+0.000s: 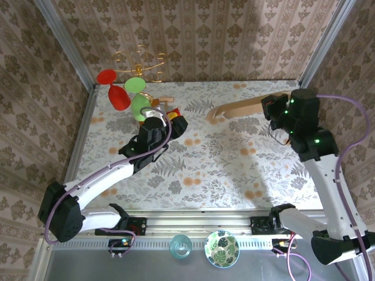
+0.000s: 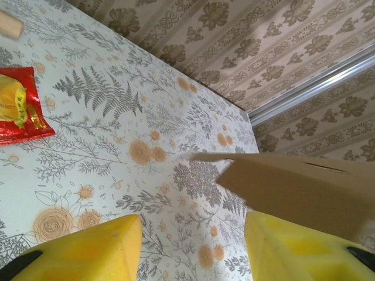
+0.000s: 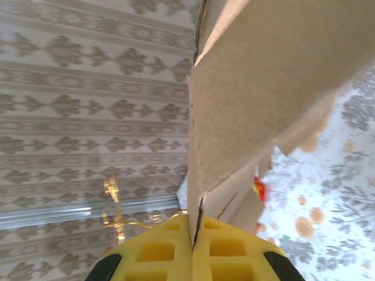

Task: Fold the paper box

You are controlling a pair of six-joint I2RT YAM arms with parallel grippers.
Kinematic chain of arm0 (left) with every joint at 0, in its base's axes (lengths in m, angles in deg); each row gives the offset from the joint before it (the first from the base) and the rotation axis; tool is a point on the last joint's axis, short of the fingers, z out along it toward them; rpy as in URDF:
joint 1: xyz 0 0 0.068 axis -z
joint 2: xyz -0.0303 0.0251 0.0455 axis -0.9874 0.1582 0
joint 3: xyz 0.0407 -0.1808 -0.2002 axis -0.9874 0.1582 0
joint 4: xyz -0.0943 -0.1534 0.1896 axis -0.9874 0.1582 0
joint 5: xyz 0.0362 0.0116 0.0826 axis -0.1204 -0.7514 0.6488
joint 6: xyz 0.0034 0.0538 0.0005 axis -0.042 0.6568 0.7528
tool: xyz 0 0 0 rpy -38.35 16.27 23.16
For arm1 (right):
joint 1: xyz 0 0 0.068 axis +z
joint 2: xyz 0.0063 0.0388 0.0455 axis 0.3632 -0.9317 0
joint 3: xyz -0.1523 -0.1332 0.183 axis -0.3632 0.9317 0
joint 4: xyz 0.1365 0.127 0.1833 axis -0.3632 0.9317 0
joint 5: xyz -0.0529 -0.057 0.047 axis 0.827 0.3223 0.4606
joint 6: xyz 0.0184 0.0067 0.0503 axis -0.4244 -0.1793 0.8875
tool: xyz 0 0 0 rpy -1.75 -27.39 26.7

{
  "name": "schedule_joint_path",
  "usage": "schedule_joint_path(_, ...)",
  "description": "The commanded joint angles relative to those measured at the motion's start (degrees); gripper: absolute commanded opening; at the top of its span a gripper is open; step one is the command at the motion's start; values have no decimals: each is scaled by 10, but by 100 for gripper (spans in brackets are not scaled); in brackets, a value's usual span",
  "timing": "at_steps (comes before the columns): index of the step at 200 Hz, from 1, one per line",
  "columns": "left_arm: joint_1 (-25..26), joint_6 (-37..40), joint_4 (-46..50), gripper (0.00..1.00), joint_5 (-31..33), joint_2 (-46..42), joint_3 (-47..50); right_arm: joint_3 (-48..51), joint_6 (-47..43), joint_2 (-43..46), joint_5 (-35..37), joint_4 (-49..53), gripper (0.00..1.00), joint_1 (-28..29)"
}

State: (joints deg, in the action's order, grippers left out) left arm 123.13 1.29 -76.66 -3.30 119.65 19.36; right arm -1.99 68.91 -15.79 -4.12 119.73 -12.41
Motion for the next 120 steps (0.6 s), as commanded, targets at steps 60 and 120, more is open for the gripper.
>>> schedule_joint_path(60,-30,-1,81,50,12,-1,-51,-78,227,-149,-71,51,0,-45)
schedule_joint_path(120,-23,-63,202,57,4,42,-197,-86,249,-323,-113,-77,0,-69)
